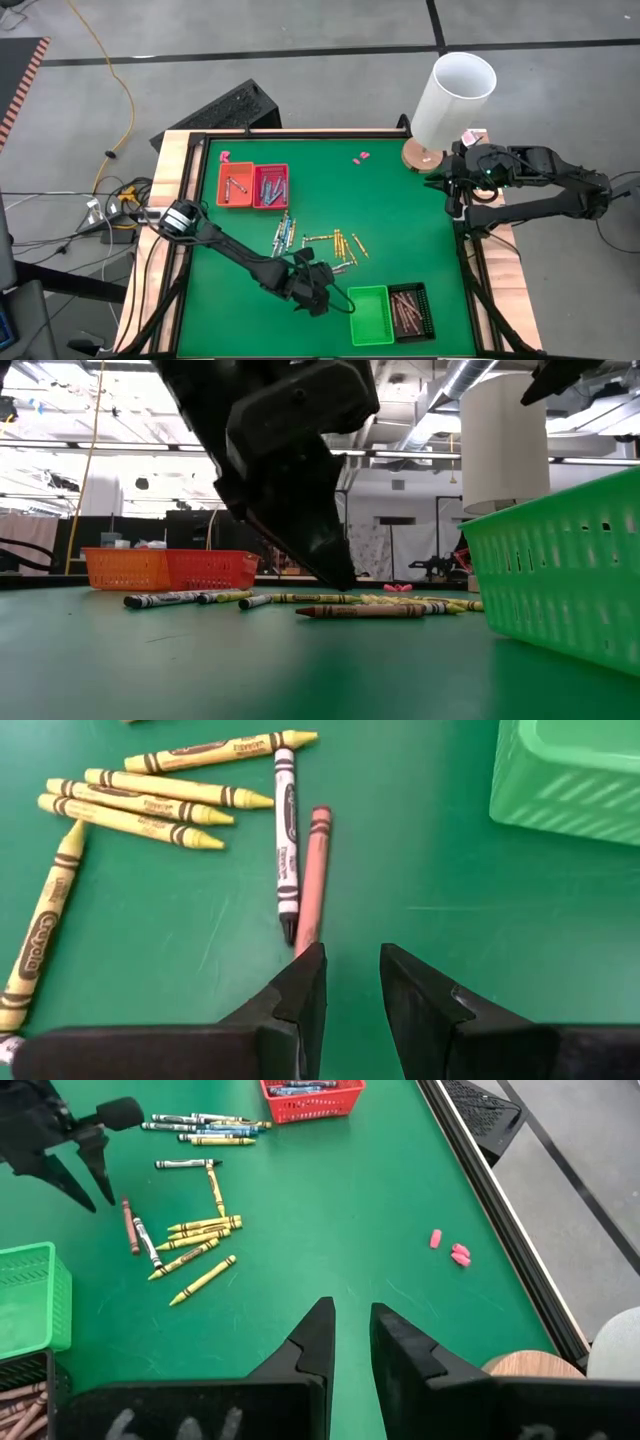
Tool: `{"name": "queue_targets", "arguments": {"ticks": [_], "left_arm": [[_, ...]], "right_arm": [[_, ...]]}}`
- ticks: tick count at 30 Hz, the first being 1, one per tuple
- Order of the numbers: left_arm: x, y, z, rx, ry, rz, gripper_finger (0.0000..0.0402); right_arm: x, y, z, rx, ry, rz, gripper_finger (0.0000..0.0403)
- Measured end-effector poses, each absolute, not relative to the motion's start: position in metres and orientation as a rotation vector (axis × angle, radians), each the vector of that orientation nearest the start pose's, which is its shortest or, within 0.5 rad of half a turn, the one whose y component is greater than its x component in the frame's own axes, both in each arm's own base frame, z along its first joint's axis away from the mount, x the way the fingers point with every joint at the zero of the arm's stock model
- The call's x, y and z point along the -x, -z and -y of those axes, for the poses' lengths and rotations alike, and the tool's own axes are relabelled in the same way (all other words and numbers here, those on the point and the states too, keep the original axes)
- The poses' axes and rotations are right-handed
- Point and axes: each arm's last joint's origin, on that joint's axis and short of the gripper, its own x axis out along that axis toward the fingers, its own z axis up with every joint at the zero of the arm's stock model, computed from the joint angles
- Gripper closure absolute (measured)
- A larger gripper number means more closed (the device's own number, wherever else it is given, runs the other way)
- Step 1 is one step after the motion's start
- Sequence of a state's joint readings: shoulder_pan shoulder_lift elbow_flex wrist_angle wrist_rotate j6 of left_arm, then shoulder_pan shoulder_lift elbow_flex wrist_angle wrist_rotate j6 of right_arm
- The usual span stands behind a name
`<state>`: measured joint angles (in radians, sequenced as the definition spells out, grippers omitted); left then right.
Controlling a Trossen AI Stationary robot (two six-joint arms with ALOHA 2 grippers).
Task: Sort crayons
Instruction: Put the brown crayon into the black bin
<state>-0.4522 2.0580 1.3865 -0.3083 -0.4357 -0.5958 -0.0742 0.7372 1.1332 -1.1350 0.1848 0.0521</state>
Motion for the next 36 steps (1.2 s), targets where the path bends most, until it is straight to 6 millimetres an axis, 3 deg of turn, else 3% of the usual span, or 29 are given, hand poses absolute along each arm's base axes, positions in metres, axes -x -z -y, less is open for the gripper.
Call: {"name": "queue_targets", "arguments": {"ticks": [10, 20, 25, 29, 32, 36], "left_arm": [[-0.381, -0.135, 0.171, 0.133, -0.24, -0.811, 0.0315], [-0.378, -0.128, 0.169, 0.136, -0.245, -0.806, 0.0315], [-0.378, -0.136, 0.177, 0.122, -0.175, -0.772, 0.0315], [-0.373, -0.154, 0.183, 0.08, -0.123, -0.744, 0.0315], [-0.37, -0.164, 0.181, 0.015, -0.123, -0.738, 0.0315], [-0.374, -0.163, 0.171, -0.046, -0.099, -0.759, 0.0315]], "right_arm": [[-0.097, -0.365, 0.013, -0.008, 0.266, -0.749, 0.0335], [-0.097, -0.365, 0.013, -0.008, 0.267, -0.749, 0.0335], [-0.097, -0.365, 0.013, -0.008, 0.266, -0.75, 0.0335], [-0.097, -0.365, 0.013, -0.008, 0.266, -0.75, 0.0335], [-0.097, -0.365, 0.013, -0.007, 0.267, -0.75, 0.0335], [-0.097, -0.365, 0.013, -0.008, 0.267, -0.75, 0.0335]]}}
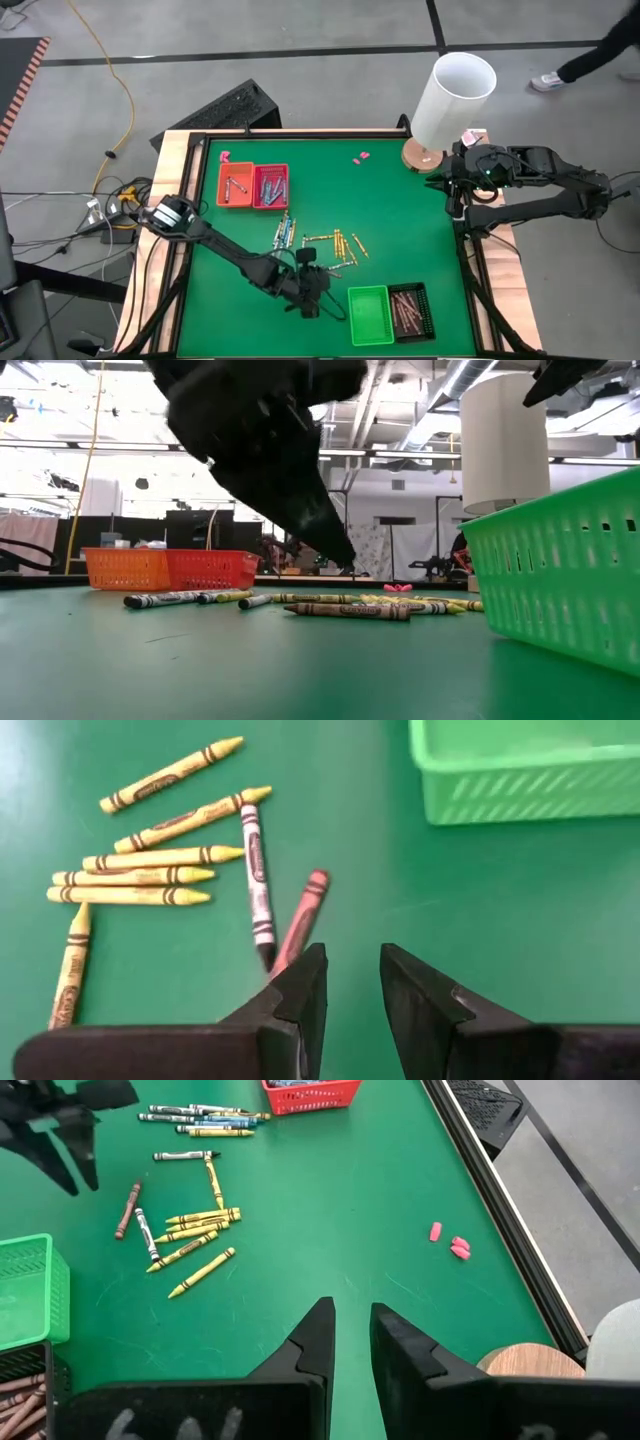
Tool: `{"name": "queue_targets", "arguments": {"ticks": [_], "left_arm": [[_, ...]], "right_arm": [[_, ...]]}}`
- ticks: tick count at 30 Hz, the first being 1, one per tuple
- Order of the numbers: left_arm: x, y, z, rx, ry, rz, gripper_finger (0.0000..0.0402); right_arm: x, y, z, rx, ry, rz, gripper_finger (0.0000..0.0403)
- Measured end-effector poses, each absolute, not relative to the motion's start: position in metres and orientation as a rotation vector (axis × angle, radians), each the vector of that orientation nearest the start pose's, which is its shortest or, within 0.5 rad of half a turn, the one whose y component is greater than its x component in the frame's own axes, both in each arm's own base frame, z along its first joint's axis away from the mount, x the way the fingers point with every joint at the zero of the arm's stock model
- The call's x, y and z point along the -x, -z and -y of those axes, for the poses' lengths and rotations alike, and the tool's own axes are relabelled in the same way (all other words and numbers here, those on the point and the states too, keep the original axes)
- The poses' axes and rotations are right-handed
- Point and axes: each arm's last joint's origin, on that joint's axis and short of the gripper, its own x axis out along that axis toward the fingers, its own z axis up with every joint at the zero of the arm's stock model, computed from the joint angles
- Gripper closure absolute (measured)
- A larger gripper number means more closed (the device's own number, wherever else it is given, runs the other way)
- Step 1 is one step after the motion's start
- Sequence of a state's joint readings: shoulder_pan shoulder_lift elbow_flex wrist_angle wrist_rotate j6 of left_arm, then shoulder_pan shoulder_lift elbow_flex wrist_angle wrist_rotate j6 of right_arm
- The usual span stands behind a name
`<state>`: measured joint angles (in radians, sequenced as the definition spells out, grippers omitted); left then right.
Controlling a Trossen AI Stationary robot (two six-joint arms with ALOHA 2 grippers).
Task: Sort crayons
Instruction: Put the brown crayon into the black bin
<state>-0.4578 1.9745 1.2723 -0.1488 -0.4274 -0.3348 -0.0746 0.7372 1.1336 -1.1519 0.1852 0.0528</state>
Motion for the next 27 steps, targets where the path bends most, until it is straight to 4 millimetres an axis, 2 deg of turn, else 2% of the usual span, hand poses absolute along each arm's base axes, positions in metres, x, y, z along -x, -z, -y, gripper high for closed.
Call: {"name": "queue_targets", "arguments": {"ticks": [8, 14, 21, 24, 27], "left_arm": [[-0.372, -0.138, 0.143, -0.061, -0.093, -0.826, 0.0315], [-0.364, -0.124, 0.136, -0.028, -0.087, -0.825, 0.0315], [-0.364, -0.124, 0.137, -0.025, -0.069, -0.829, 0.0316], [-0.363, -0.124, 0.137, -0.021, -0.055, -0.84, 0.0332], [-0.363, -0.123, 0.137, -0.02, -0.041, -0.85, 0.0369]], "right_arm": [[-0.097, -0.365, 0.013, -0.009, 0.267, -0.75, 0.0335], [-0.097, -0.365, 0.013, -0.008, 0.267, -0.751, 0.0335], [-0.097, -0.365, 0.013, -0.007, 0.267, -0.75, 0.0335], [-0.097, -0.365, 0.013, -0.007, 0.267, -0.75, 0.0335], [-0.097, -0.365, 0.013, -0.007, 0.268, -0.75, 0.0335]]}}
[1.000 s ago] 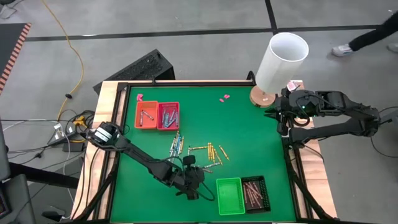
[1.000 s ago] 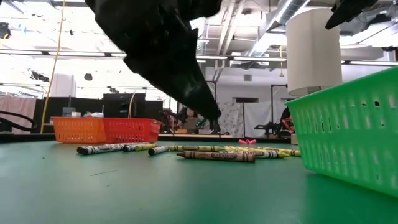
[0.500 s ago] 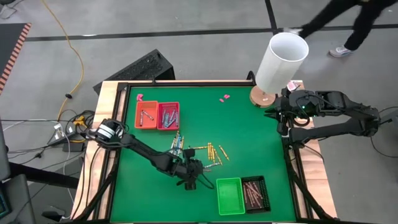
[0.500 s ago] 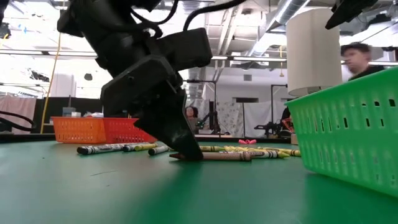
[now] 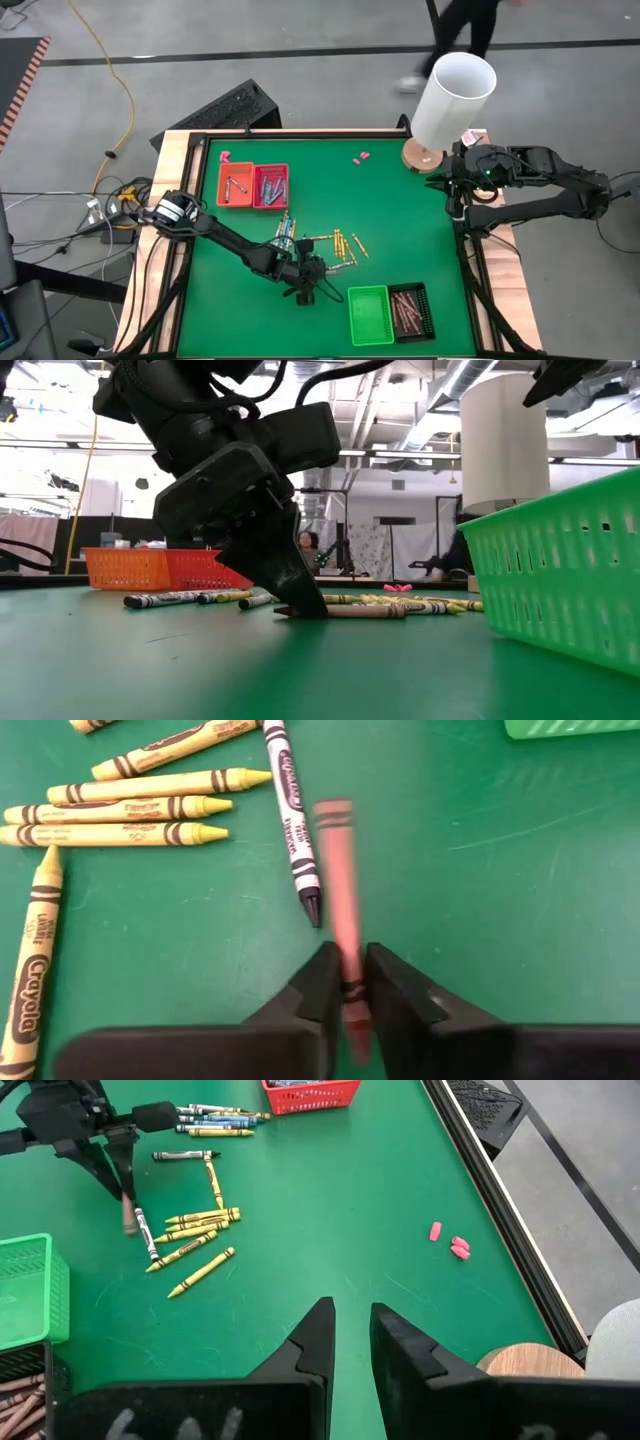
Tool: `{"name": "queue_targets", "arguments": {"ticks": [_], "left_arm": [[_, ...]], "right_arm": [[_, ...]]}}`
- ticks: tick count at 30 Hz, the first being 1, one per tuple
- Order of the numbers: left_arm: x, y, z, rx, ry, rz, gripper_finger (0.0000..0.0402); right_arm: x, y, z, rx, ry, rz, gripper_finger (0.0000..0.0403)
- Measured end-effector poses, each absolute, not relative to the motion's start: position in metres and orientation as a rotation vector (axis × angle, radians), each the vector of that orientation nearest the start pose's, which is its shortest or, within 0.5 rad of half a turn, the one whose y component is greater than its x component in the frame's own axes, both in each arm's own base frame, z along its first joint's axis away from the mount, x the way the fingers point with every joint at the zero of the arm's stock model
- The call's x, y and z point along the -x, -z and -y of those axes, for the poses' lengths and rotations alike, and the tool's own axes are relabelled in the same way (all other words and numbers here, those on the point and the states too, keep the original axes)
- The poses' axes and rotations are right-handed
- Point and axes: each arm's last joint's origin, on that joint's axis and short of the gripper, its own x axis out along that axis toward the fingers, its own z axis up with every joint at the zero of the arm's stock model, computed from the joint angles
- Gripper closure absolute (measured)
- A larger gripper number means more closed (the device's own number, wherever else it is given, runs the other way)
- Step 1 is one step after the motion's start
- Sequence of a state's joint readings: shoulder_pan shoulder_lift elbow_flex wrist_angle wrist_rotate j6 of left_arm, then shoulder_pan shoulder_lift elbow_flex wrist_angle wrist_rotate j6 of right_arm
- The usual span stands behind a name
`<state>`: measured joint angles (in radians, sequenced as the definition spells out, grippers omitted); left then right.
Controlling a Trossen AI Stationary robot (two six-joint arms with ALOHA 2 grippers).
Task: Sort crayons
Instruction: Put the brown crayon into the black bin
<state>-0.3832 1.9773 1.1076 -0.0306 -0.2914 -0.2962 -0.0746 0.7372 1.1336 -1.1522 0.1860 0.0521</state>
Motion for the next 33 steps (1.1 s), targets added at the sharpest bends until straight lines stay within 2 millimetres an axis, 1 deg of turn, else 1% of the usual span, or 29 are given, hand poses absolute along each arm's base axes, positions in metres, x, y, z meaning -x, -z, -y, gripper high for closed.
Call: {"name": "queue_targets", "arguments": {"ticks": [2, 3, 10, 14, 16, 20, 22, 26, 33], "left_arm": [[-0.363, -0.122, 0.137, -0.025, -0.042, -0.852, 0.039], [-0.363, -0.122, 0.136, -0.023, -0.043, -0.854, 0.0392], [-0.363, -0.124, 0.136, 0.034, -0.076, -0.844, 0.0397], [-0.366, -0.134, 0.138, 0.09, -0.087, -0.819, 0.0399], [-0.366, -0.145, 0.141, 0.118, -0.091, -0.791, 0.04], [-0.363, -0.176, 0.146, 0.158, -0.104, -0.688, 0.04], [-0.36, -0.188, 0.148, 0.169, -0.115, -0.646, 0.0401], [-0.361, -0.214, 0.149, 0.212, -0.1, -0.499, 0.0401], [-0.37, -0.237, 0.15, 0.172, -0.039, -0.273, 0.0401]], "right_arm": [[-0.097, -0.365, 0.013, -0.007, 0.268, -0.75, 0.0335], [-0.097, -0.365, 0.013, -0.007, 0.268, -0.75, 0.0335], [-0.097, -0.365, 0.013, -0.007, 0.268, -0.75, 0.0335], [-0.097, -0.365, 0.013, -0.008, 0.268, -0.75, 0.0335], [-0.097, -0.365, 0.013, -0.008, 0.269, -0.749, 0.0335], [-0.097, -0.365, 0.013, -0.008, 0.269, -0.749, 0.0335], [-0.097, -0.365, 0.013, -0.008, 0.269, -0.749, 0.0335], [-0.097, -0.365, 0.013, -0.008, 0.269, -0.745, 0.0335], [-0.099, -0.368, 0.013, -0.013, 0.27, -0.712, 0.0335]]}}
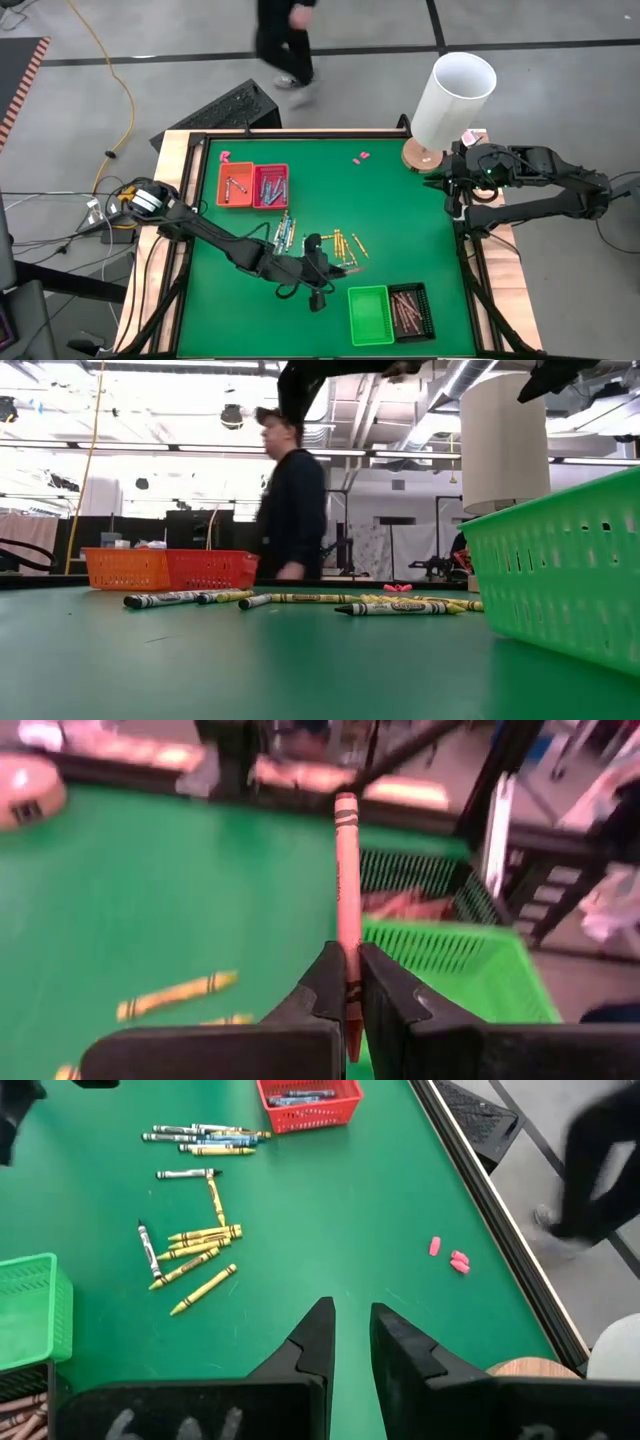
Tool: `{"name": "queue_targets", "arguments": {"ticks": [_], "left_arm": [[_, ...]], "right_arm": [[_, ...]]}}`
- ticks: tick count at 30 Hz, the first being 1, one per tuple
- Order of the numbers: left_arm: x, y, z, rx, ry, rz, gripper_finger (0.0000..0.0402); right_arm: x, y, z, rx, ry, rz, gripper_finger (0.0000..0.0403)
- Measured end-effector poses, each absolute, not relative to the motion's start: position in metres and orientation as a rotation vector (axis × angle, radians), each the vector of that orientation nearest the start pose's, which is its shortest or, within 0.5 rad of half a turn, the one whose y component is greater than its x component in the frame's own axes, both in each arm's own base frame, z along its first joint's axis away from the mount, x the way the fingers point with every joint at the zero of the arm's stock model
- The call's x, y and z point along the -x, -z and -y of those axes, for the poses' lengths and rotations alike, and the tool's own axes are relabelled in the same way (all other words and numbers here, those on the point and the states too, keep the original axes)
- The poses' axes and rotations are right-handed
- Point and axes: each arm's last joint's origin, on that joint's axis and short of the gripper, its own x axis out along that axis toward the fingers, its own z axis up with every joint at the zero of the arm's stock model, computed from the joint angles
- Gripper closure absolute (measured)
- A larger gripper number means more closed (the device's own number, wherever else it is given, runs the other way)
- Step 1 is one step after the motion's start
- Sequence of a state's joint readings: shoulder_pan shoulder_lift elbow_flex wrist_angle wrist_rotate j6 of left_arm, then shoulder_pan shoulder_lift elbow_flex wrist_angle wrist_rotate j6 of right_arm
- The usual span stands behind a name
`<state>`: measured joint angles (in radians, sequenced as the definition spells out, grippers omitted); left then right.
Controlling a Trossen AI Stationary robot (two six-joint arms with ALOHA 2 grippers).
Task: Sort crayons
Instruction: Put the brown crayon into the black bin
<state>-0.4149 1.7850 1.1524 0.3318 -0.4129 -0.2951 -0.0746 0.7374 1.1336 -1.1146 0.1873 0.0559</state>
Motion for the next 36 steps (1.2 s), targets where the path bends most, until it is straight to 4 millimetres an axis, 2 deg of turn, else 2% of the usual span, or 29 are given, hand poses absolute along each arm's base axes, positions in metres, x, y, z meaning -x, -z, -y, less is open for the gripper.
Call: {"name": "queue_targets", "arguments": {"ticks": [6, 9, 19, 22, 29, 36], "left_arm": [[-0.378, -0.254, 0.145, 0.165, -0.07, -0.162, 0.0401], [-0.39, -0.259, 0.148, 0.116, -0.07, -0.141, 0.0401], [-0.456, -0.266, 0.172, -0.037, 0.048, -0.069, 0.0401], [-0.476, -0.26, 0.176, -0.081, 0.102, -0.072, 0.0401], [-0.516, -0.234, 0.182, -0.248, 0.223, -0.127, 0.0401], [-0.537, -0.211, 0.183, -0.461, 0.284, -0.149, 0.0401]], "right_arm": [[-0.099, -0.368, 0.013, -0.017, 0.272, -0.711, 0.0335], [-0.099, -0.368, 0.013, -0.017, 0.273, -0.71, 0.0335], [-0.1, -0.368, 0.013, -0.035, 0.279, -0.709, 0.0335], [-0.099, -0.368, 0.013, -0.035, 0.279, -0.71, 0.0335], [-0.099, -0.367, 0.013, -0.035, 0.278, -0.717, 0.0335], [-0.099, -0.367, 0.013, -0.035, 0.278, -0.717, 0.0335]]}}
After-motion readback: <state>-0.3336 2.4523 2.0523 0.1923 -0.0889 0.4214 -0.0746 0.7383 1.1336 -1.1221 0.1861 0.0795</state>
